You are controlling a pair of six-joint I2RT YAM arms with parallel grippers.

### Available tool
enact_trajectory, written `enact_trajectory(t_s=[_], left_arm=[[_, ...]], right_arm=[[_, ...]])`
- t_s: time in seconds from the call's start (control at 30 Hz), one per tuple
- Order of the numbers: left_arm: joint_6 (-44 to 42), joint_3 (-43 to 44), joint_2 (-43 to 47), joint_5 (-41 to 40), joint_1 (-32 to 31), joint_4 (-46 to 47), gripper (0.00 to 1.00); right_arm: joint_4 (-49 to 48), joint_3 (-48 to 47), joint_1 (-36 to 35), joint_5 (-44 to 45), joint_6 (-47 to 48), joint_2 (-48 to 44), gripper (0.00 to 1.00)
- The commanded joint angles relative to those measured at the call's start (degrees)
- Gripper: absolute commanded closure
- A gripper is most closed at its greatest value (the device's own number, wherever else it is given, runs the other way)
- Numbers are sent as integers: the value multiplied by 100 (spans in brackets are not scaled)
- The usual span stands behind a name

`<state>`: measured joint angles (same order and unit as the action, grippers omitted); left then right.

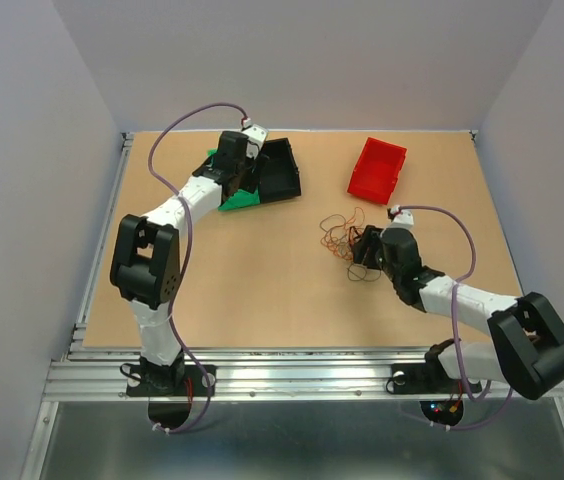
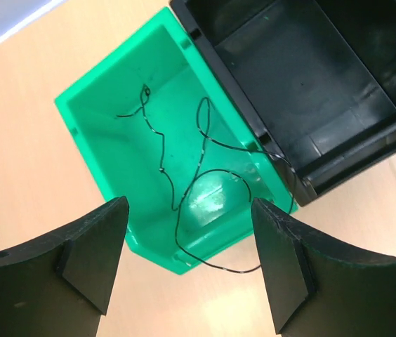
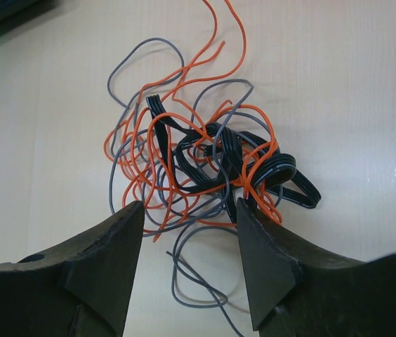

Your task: Untangle the cables

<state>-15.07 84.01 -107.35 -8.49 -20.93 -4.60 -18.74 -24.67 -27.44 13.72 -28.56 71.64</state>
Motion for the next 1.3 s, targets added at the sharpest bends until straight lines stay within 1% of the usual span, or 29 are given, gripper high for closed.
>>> enact_trajectory(t_s=[0.0, 0.03, 0.1, 0.2, 0.27, 0.3, 0.4, 0.47, 0.6, 0.63, 0.73, 0.83, 0.9, 1.07, 1.1, 1.13, 1.23, 1.27], left_arm=[[-189, -402, 662, 58, -174, 433, 19], [-215, -455, 741, -81, -331, 521, 19], [-277, -596, 786, -231, -455, 618, 20], [-330, -614, 716, -469, -491, 662, 22], [-382, -622, 602, -645, -482, 662, 23], [-400, -622, 558, -715, -482, 645, 27], [-444, -570, 426, -724, -474, 487, 32], [-453, -561, 408, -488, -474, 276, 35], [-610, -745, 443, -171, -491, 109, 33], [-663, -798, 452, -83, -491, 100, 29], [-909, -1008, 513, 75, -491, -58, 25], [-1050, -1185, 583, 303, -491, -155, 24], [-1051, -1229, 514, 278, -500, -155, 24], [-1042, -1124, 127, -29, -491, -68, 34], [-1050, -1115, 92, -65, -500, -41, 36], [-1051, -1097, 39, -161, -500, -6, 42], [-1059, -1044, -145, -284, -491, 56, 51], [-1059, -1036, -172, -311, -491, 64, 52]], right_arm=[[-121, -425, -24, 184, -36, 236, 40], [-138, -460, -24, 175, -19, 298, 42], [-174, -530, -24, 167, -10, 526, 44], [-235, -601, -59, 97, -10, 650, 48], [-270, -583, -68, 79, -10, 615, 48], [-279, -575, -68, 87, -10, 563, 49], [-288, -496, -68, 131, -10, 448, 49], [-279, -452, -68, 149, -10, 369, 49], [-288, -425, -77, 140, -10, 316, 49], [-288, -434, -77, 131, -1, 316, 49], [-288, -442, -68, 131, 8, 342, 49], [-288, -451, -68, 123, 17, 342, 49], [-288, -451, -68, 105, 8, 342, 49], [-332, -434, -77, 70, -10, 325, 49], [-341, -443, -77, 61, -10, 325, 49], [-341, -434, -68, 52, -10, 316, 49], [-341, -416, -68, 44, -10, 272, 49], [-332, -399, -68, 52, -10, 263, 49]])
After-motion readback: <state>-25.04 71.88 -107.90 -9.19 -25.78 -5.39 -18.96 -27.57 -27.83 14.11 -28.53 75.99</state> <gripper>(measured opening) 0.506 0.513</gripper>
